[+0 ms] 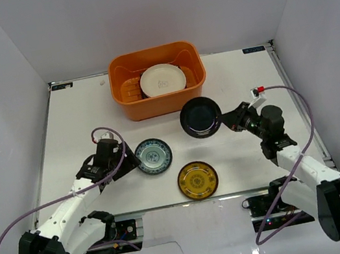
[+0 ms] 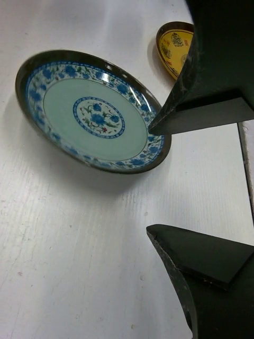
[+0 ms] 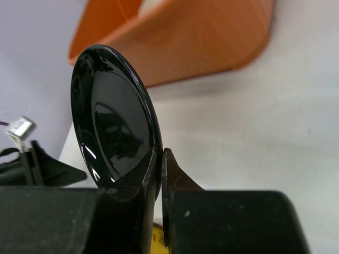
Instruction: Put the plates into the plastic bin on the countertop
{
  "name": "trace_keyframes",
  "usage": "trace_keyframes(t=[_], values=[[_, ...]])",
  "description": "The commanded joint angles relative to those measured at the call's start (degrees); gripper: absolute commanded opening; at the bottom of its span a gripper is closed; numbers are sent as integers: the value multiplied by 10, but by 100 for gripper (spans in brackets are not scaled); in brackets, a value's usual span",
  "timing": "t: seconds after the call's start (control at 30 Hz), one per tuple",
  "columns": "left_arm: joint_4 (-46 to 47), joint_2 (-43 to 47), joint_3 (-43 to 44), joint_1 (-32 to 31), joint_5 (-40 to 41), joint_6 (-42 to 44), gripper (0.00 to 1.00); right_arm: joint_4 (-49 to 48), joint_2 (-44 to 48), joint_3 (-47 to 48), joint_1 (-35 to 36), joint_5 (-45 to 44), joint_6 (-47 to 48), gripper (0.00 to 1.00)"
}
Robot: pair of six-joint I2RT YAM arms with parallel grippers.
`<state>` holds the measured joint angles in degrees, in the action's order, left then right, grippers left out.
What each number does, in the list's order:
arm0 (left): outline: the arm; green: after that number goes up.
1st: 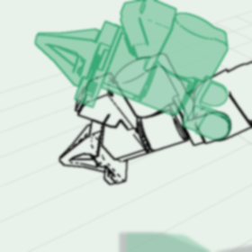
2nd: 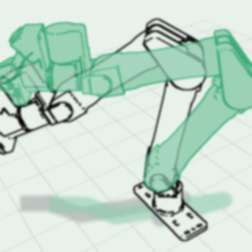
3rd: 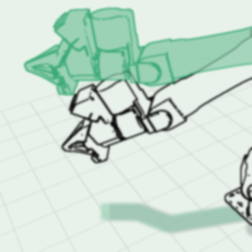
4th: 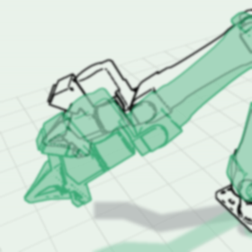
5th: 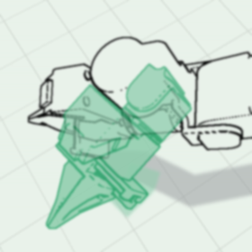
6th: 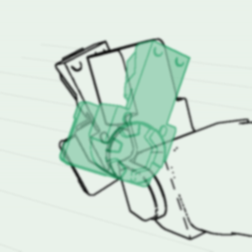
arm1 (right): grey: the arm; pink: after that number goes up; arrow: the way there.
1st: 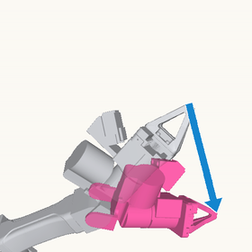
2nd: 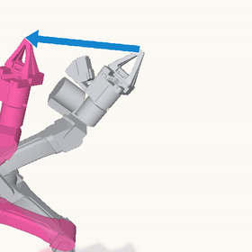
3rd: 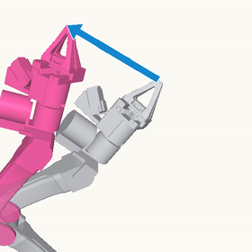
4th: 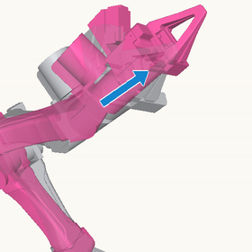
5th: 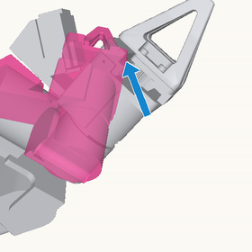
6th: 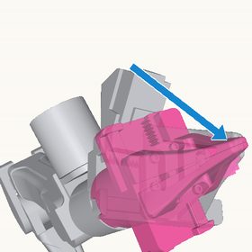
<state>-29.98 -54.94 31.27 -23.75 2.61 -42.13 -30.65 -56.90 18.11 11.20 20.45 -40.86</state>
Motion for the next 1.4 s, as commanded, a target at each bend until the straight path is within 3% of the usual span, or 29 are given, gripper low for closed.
trace_keyframes(t=[0.0, 0.17, 0.3, 0.5, 0.63, 0.73, 0.87, 0.9, 1.0, 1.1, 1.17, 1.27, 1.37], values=[[46, -8, -18, -2, 9, -18, 80, 45, 34, 83, -3, -1, 30, 8], [156, -51, -47, -2, -25, -35, 83, 46, -66, 219, 7, 6, 38, 8], [199, -97, -45, -2, -41, -29, 81, 74, -228, 367, 27, -25, 60, 8], [231, -122, -82, 5, -35, -34, 71, 171, -455, 666, 53, -50, 85, 8], [246, -124, -97, 6, -15, -37, 60, 257, -596, 817, 70, -56, 107, 8], [262, -121, -109, 7, -9, -39, 48, 295, -642, 872, 84, -67, 119, 10], [268, -120, -111, 7, 6, -37, 37, 286, -653, 868, 92, -75, 112, 21], [269, -119, -112, 7, 11, -37, 30, 286, -653, 868, 93, -74, 112, 25], [266, -110, -118, 7, 28, -38, 14, 292, -637, 864, 94, -84, 124, 63], [265, -95, -125, 7, 44, -41, 3, 296, -602, 853, 95, -75, 143, 78], [265, -89, -125, 7, 44, -41, 0, 296, -550, 829, 95, -72, 164, 82], [262, -81, -122, 7, 42, -40, 0, 258, -431, 701, 95, -64, 181, 84], [258, -68, -119, 7, 37, -39, 0, 226, -277, 488, 96, -39, 171, 81]])
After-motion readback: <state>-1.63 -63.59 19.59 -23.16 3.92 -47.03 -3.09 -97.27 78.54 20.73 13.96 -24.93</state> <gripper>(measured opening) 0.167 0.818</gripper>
